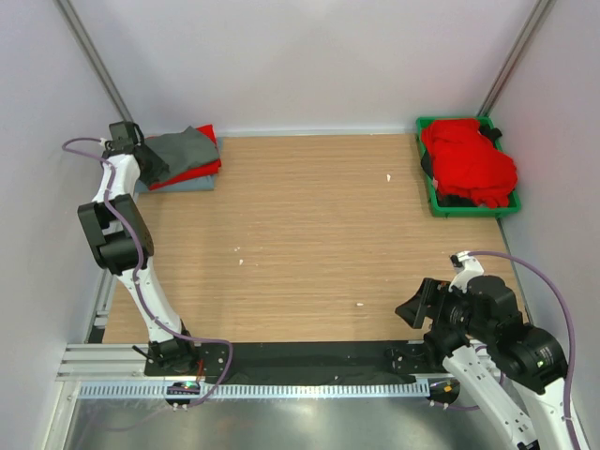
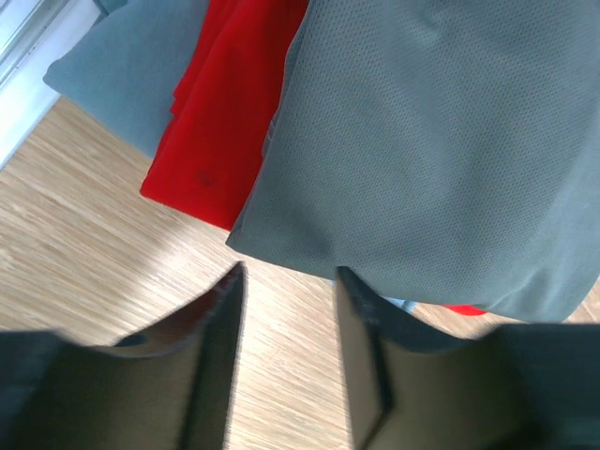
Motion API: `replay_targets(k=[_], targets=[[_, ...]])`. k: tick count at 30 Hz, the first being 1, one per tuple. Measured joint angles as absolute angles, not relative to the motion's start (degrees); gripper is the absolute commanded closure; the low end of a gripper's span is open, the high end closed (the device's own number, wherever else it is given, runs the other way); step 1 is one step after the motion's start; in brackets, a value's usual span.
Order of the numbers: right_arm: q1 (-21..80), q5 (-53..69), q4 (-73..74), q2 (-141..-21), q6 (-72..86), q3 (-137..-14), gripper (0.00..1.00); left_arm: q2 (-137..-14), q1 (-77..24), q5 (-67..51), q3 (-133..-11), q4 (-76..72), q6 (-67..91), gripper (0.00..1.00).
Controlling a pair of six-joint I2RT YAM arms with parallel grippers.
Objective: Fold and stack the t-shirts
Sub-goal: Neatly place the folded tshirt to the corner
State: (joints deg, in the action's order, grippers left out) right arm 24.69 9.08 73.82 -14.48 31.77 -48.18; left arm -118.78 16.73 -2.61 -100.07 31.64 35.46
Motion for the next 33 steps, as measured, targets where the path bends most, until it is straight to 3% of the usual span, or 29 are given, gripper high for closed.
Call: replay_targets(k=[5, 8, 11, 13, 14, 17, 33], targets=[[24.69, 9.08, 73.82, -14.48, 31.77, -47.62, 0.16, -119.15, 16.73, -2.63, -100.62, 31.2, 35.35, 0.75], [24.69, 9.08, 73.82, -14.5, 31.77, -47.22, 0.16, -119.42, 16.73, -2.63, -100.95, 30.7, 35.31, 0.89], [24.69, 9.08, 73.8, -14.5, 31.77, -47.0, 0.16, -119.42, 16.73, -2.63, -101.01, 30.46, 35.11, 0.94], [24.69, 9.08, 73.78, -14.5, 31.77, -46.98, 0.16, -119.44, 16.73, -2.63, -101.03, 30.33, 35.09, 0.92], [24.69, 9.08, 73.78, -14.5, 31.77, -46.94, 0.16, -119.44, 16.73, -2.63, -101.03, 30.28, 35.07, 0.81], [24.69, 9.1, 73.78, -14.5, 31.77, -46.76, 0.16, -119.44, 16.73, -2.15, -101.03, 30.24, 34.68, 0.68], [24.69, 9.1, 73.78, -14.63, 31.64, -46.7, 0.16, -122.54, 16.86, -0.19, -101.03, 29.74, 33.56, 0.69]])
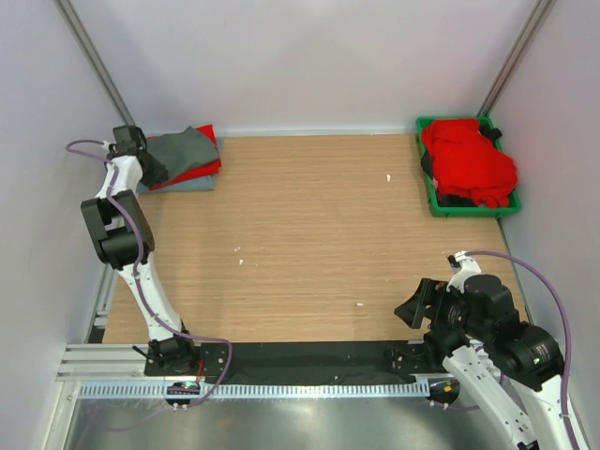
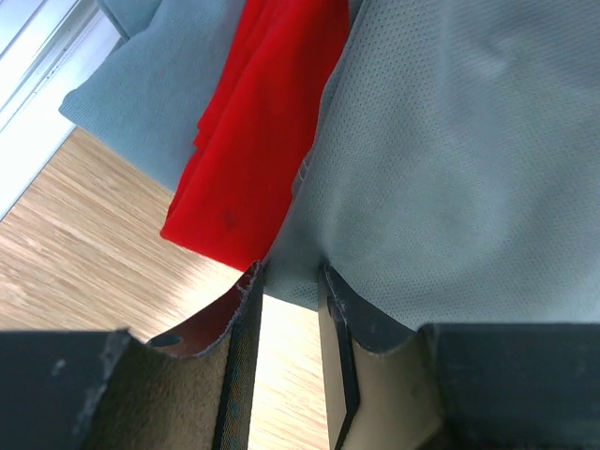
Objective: Fold and stack the t-shirts
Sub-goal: Neatly place the folded tshirt to the corner
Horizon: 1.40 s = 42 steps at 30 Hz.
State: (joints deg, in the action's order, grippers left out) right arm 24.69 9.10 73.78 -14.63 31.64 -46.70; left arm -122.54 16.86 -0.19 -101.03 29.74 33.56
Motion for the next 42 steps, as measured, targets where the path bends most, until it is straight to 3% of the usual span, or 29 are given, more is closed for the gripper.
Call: replay_targets(k=[5, 8, 14, 26, 29, 42], targets=[[24.69, 9.1, 73.78, -14.66, 31.62, -46.7, 0.16, -123.09, 16.95, -0.19, -101.03, 29.36, 33.56, 0.64], [24.69, 9.1, 73.78, -14.66, 31.64, -46.7, 0.15, -123.15, 16.95, -0.16, -101.03, 29.32, 33.43, 0.53], [24.69, 9.1, 73.78, -14.66, 31.64, -46.68, 0.15, -123.17, 16.97, -0.08, -101.03, 29.1, 33.21, 0.47], [24.69, 9.13, 73.34, -14.66, 31.64, -45.3, 0.15, -123.28, 16.93, -0.05, -101.19, 28.14, 32.91, 0.83], [24.69, 9.13, 73.3, -14.66, 31.64, -45.04, 0.15, -123.81, 16.86, -0.05, -101.97, 27.86, 32.93, 1.0], [24.69, 9.13, 73.28, -14.66, 31.64, -44.97, 0.15, -124.46, 17.15, 0.84, -105.36, 28.18, 32.23, 1.0]])
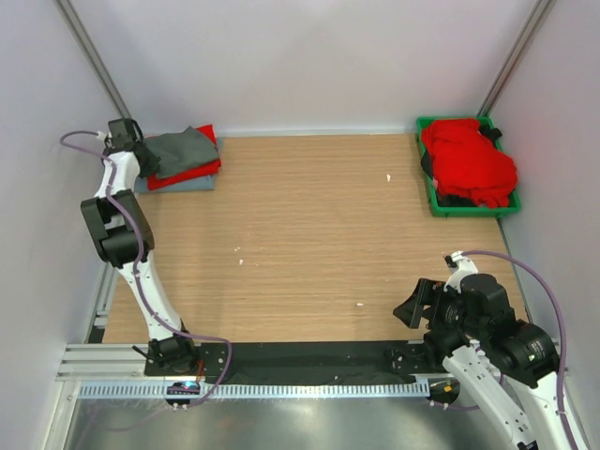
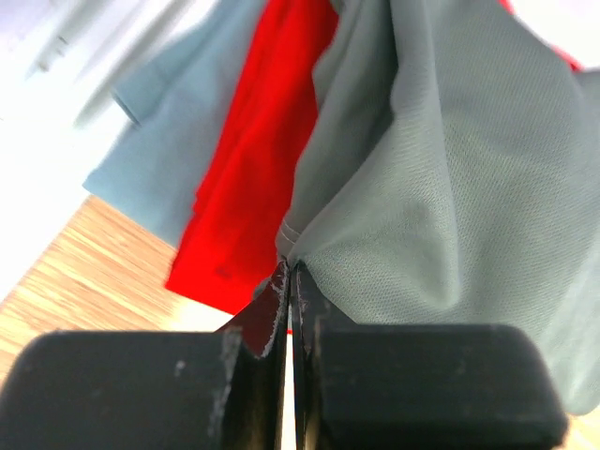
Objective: Fold and stack the t-shirts
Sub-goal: Neatly place the folded tshirt to the corner
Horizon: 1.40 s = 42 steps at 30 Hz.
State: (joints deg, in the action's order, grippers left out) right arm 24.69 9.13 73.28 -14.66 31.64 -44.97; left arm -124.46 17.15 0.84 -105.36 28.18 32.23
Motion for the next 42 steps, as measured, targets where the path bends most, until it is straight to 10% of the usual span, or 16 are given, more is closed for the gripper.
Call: replay_targets(k=[13, 18, 20, 42], targets=[[24.69, 9.15, 73.25, -14.66, 31.64, -44.97, 0.15, -125.12, 21.54, 1.96, -109.86, 31.55, 30.94, 0.95], [24.69, 9.15, 73.23, -14.66, 31.64, -44.97, 0.15, -126.17, 21.74, 2.81, -109.86, 32.47, 30.83, 0.34], [24.69, 9.15, 73.23, -14.66, 31.64, -44.97, 0.15, -126.58, 21.74, 3.33, -109.86, 33.41, 31.18, 0.28], [24.69, 15.29, 63.42, -22.28, 33.87, -46.0, 0.15, -108.09, 11.0, 8.4, -100.25, 35.0, 37.32, 0.27]])
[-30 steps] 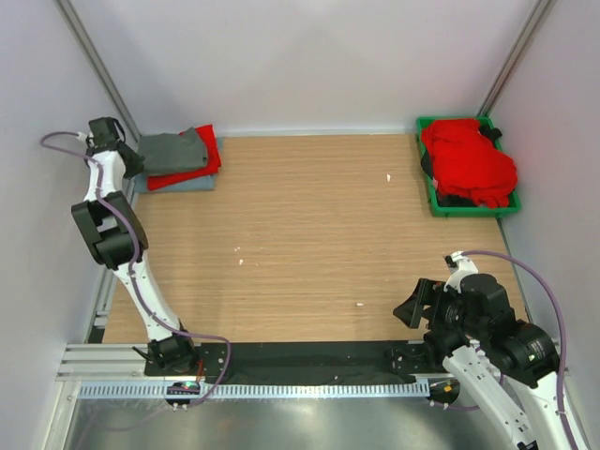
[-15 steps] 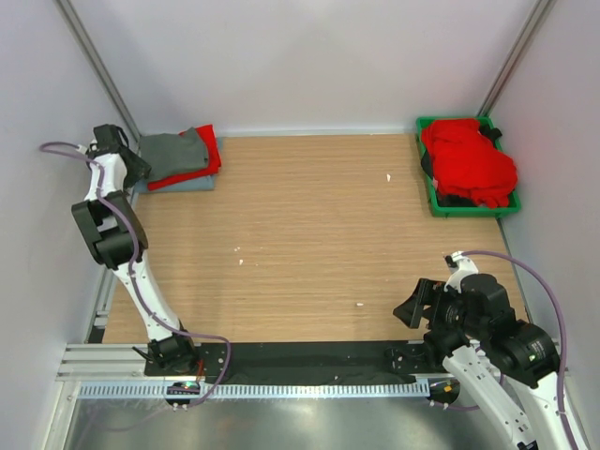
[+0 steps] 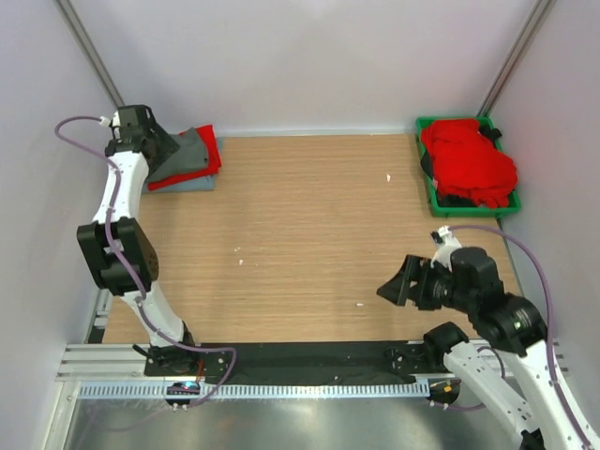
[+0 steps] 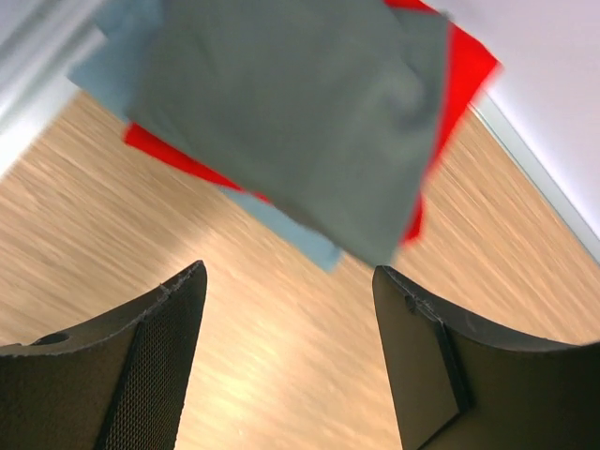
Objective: Fold and stack the t-shirts
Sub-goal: Neatly place the folded tshirt to the corner
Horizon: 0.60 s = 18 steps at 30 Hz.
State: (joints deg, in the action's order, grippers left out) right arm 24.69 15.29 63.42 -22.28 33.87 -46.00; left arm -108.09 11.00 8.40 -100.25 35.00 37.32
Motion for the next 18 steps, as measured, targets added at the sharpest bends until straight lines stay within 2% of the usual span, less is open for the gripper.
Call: replay_targets(k=[3, 9, 12, 15, 18], targets=[[24.69, 16.78, 58.04, -30.74, 34.41, -50.28, 0.16, -101.25, 8.6, 6.59, -95.81, 35.33, 37.06, 0.27], [25.54, 17.47, 44.49, -53.01, 34.04, -67.05, 0.17, -83.92, 7.31, 4.36, -86.67, 36.93, 34.63, 0.26], [27.33, 15.92, 42.63, -65.36, 33.3, -78.28, 0.2, -77.03, 6.39, 5.13, -84.44, 37.56, 33.32, 0.35], [30.44, 12.91, 40.88, -76.64, 33.1, -89.36, 0.19, -77.67, 5.96, 5.41, -86.76, 37.01, 32.6, 0.44], [35.22, 9.23, 38.13, -75.18, 33.5, -84.68, 0.19, -86.15, 5.96, 5.39, -95.9, 37.5, 32.38, 0.58]])
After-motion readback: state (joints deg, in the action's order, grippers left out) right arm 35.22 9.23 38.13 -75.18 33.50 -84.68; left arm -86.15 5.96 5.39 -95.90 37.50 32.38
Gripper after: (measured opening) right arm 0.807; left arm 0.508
